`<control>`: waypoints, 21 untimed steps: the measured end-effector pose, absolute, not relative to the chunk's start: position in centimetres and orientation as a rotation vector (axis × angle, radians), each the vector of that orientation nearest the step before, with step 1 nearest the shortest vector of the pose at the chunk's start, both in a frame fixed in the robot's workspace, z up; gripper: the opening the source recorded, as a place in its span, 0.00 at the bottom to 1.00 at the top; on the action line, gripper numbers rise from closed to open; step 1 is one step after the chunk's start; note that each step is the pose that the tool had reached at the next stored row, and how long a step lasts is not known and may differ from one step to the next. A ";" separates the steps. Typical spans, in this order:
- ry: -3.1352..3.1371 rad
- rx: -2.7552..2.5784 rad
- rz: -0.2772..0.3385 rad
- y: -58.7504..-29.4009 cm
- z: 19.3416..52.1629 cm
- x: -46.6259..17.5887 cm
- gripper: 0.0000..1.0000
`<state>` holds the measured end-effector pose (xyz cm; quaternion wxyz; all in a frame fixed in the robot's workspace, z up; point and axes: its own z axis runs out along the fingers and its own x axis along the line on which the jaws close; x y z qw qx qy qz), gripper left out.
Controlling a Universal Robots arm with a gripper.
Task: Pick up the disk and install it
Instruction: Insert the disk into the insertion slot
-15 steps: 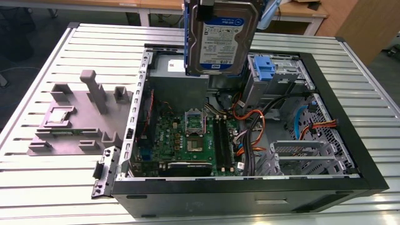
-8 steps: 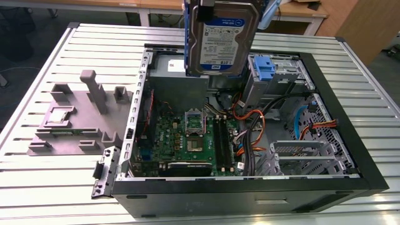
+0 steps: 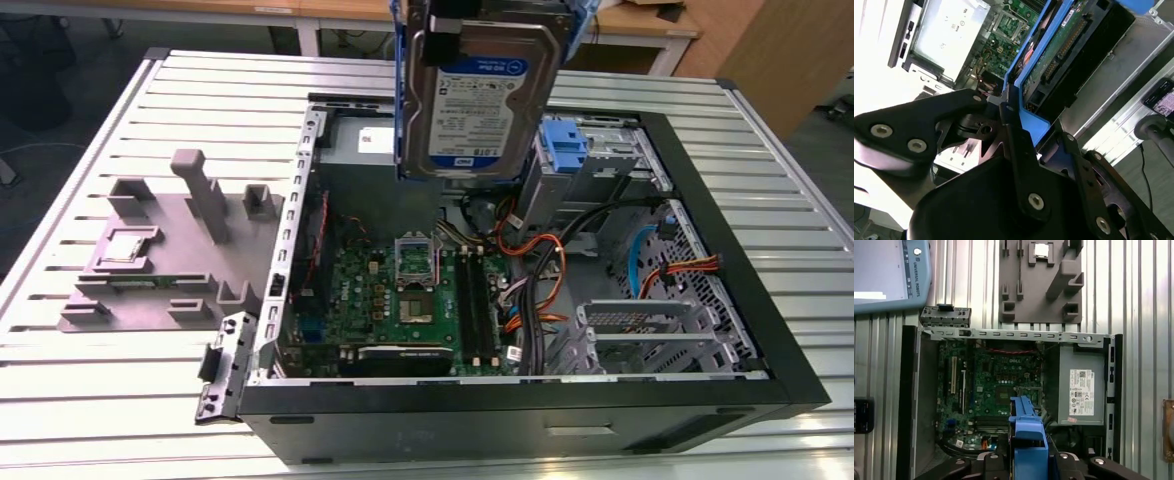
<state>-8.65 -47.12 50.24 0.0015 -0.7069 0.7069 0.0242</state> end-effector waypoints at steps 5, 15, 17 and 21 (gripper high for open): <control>2.219 -2.219 0.076 -47.2 50.0 -6.7 0.36; 2.219 -2.219 0.076 -47.2 49.9 -5.0 0.36; 2.219 -2.219 0.076 -47.2 49.9 -5.0 0.36; 2.219 -2.219 0.076 -47.2 49.9 -5.0 0.36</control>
